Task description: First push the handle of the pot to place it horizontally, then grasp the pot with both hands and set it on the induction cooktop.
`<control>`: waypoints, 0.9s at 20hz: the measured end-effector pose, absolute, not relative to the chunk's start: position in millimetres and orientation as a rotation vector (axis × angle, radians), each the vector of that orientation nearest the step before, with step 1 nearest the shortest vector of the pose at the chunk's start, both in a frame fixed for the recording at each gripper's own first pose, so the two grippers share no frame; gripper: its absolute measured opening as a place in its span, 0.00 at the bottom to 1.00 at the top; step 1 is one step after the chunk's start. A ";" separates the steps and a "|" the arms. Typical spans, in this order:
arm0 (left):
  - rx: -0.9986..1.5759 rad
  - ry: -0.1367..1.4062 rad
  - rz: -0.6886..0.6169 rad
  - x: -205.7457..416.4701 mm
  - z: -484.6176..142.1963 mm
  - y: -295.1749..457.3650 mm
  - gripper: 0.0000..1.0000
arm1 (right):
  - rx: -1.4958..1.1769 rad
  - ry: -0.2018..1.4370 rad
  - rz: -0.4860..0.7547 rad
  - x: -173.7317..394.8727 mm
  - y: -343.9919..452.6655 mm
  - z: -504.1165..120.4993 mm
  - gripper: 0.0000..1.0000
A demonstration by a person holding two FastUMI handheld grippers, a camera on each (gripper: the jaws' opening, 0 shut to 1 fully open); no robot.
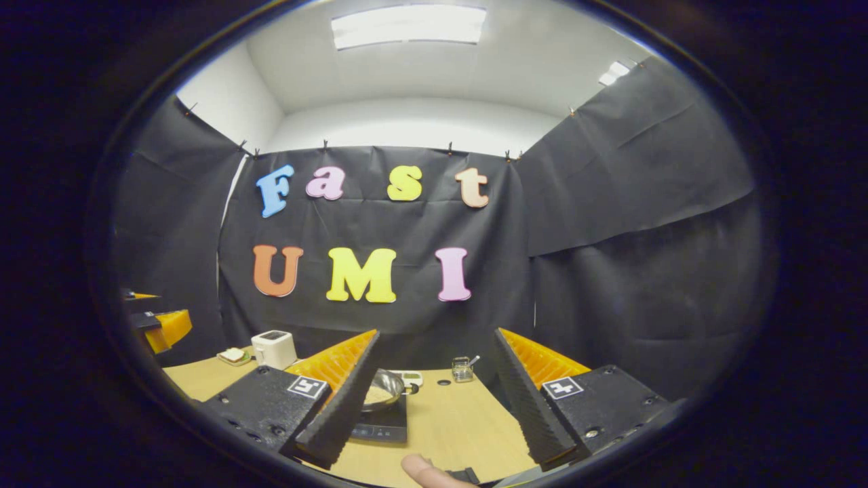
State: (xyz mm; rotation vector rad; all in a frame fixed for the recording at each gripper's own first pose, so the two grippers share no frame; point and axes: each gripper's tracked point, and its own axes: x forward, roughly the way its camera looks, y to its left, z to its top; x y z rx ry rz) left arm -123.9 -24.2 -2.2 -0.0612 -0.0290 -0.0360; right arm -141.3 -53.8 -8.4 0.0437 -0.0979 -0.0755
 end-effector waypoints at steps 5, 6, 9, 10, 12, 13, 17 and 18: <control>-0.071 -0.034 -0.028 -123.0 -0.3 -21.9 0.96 | 0.047 -0.097 -0.089 -138.4 -59.3 -11.2 1.00; -0.068 -0.048 -0.018 -123.4 3.1 -20.0 0.96 | 0.049 -0.093 -0.087 -138.9 -58.9 -12.6 1.00; -0.060 -0.090 0.000 -126.1 10.8 -16.9 0.96 | 0.048 -0.088 -0.080 -135.3 -59.9 -16.3 1.00; -0.063 -0.096 -0.005 -126.0 11.1 -19.1 0.96 | 0.048 -0.086 -0.080 -135.1 -60.3 -16.5 1.00; -0.070 -0.094 -0.020 -127.2 9.3 -22.8 0.96 | 0.050 -0.085 -0.080 -134.6 -60.6 -17.4 1.00; -0.068 -0.089 -0.030 -127.1 8.0 -24.9 0.96 | 0.052 -0.083 -0.081 -135.0 -60.4 -17.7 1.00; -0.062 -0.080 -0.038 -127.1 5.9 -28.0 0.96 | 0.056 -0.094 -0.070 -136.2 -58.9 -16.2 1.00; -0.062 -0.081 -0.038 -127.5 5.1 -28.4 0.96 | 0.057 -0.098 -0.066 -136.1 -57.7 -14.9 1.00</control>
